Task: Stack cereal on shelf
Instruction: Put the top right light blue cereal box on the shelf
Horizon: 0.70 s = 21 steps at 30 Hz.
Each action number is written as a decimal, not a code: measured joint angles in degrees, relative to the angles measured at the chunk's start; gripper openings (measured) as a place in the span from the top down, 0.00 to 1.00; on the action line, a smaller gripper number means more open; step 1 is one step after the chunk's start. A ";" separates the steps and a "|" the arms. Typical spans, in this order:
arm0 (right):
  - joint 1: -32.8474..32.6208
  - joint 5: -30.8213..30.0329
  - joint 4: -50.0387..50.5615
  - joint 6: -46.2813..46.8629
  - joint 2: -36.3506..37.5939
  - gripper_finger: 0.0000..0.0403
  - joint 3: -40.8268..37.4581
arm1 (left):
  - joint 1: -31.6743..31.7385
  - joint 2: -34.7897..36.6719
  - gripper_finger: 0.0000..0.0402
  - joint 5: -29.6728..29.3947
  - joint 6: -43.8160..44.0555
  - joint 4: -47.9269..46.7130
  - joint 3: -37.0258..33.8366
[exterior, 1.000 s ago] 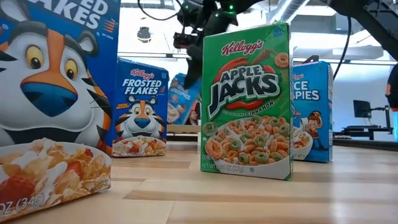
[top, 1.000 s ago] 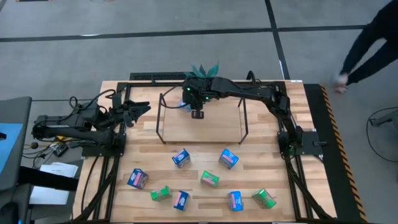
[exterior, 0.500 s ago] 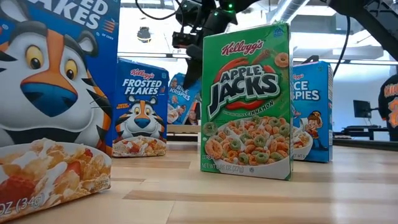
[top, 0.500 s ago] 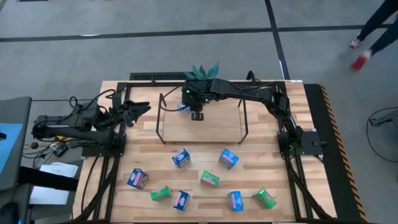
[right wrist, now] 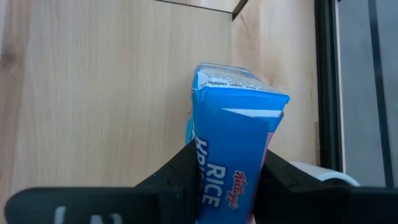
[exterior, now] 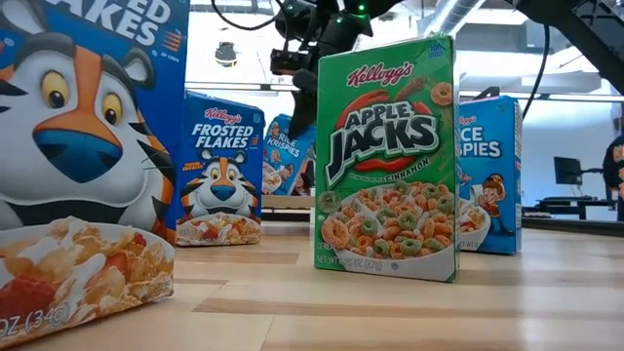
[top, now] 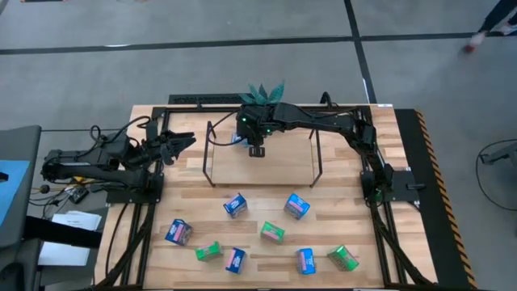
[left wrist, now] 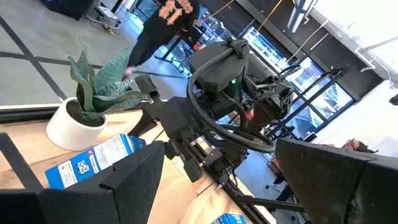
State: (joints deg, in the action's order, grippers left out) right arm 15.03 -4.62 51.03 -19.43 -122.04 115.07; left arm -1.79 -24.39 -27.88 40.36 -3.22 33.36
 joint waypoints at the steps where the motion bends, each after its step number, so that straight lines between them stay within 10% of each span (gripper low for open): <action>1: 0.00 0.01 -0.04 0.01 0.00 0.69 0.00 | 0.00 0.01 0.25 0.00 0.00 0.00 0.00; 21: 0.39 0.22 -1.78 -0.12 -0.13 0.69 0.00 | 0.01 0.01 0.25 -0.02 1.07 -0.02 0.00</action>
State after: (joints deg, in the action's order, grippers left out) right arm 15.42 -4.41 49.25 -19.55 -122.17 115.07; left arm -1.78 -24.38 -27.90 41.43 -3.25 33.36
